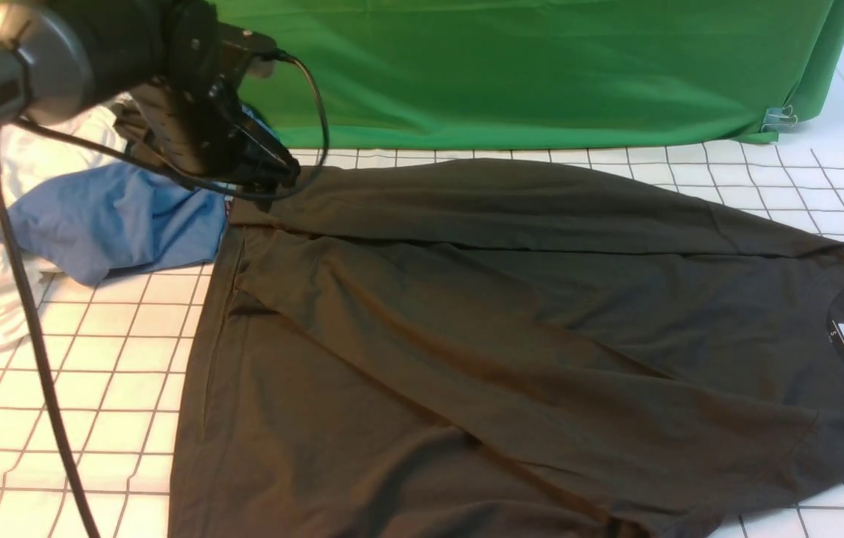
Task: Fold a long-sleeved shirt over a white checkered tablecloth.
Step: 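Grab the top left corner of the dark shirt with the left gripper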
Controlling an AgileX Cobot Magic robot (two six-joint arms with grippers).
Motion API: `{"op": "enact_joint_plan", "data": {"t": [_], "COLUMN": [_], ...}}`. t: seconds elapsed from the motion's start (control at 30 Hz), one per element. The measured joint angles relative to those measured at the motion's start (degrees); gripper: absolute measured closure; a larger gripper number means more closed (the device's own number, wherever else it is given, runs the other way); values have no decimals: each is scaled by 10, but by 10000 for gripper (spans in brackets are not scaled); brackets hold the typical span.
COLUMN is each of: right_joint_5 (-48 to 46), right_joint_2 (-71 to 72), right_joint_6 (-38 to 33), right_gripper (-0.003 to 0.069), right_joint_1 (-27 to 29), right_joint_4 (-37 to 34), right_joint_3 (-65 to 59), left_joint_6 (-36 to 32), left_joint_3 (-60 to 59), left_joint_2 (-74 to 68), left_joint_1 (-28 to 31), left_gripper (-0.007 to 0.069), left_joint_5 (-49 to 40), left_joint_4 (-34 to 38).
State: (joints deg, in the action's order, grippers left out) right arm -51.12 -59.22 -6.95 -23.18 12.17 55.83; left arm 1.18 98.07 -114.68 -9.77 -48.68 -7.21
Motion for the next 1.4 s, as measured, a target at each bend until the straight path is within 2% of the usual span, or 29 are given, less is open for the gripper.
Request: {"op": "enact_joint_plan", "data": {"t": [0.23,0.5,0.97,1.07,1.2,1.27,1.3,1.4], "right_joint_5": [14,33,36,36,39,41,42,42], "right_joint_2": [0,0,-38,-46,-48,-48,-48,-48], "right_joint_6": [0,-3,-4,-4,-4,-4,-4,-4], "right_gripper": [648,648,648,648,648,648,648,648], "right_joint_1": [0,0,0,0,0,0,0,0], "right_joint_4": [1,1,6,6,8,8,8,9], "right_joint_3": [0,0,2,2,2,2,2,2], "left_joint_6": [2,17,25,-8,-104,-176,-224,-299], "left_joint_3": [32,93,128,137,173,192,198,200], "left_joint_2": [-49,-116,-180,-180,-181,-181,-180,-179], "left_joint_1": [28,29,29,29,26,22,19,18], "left_gripper": [64,74,309,379,431,424,398,330], "left_joint_5": [30,54,55,43,-8,-36,-49,-59], "left_joint_4": [62,79,75,75,68,52,49,60]}}
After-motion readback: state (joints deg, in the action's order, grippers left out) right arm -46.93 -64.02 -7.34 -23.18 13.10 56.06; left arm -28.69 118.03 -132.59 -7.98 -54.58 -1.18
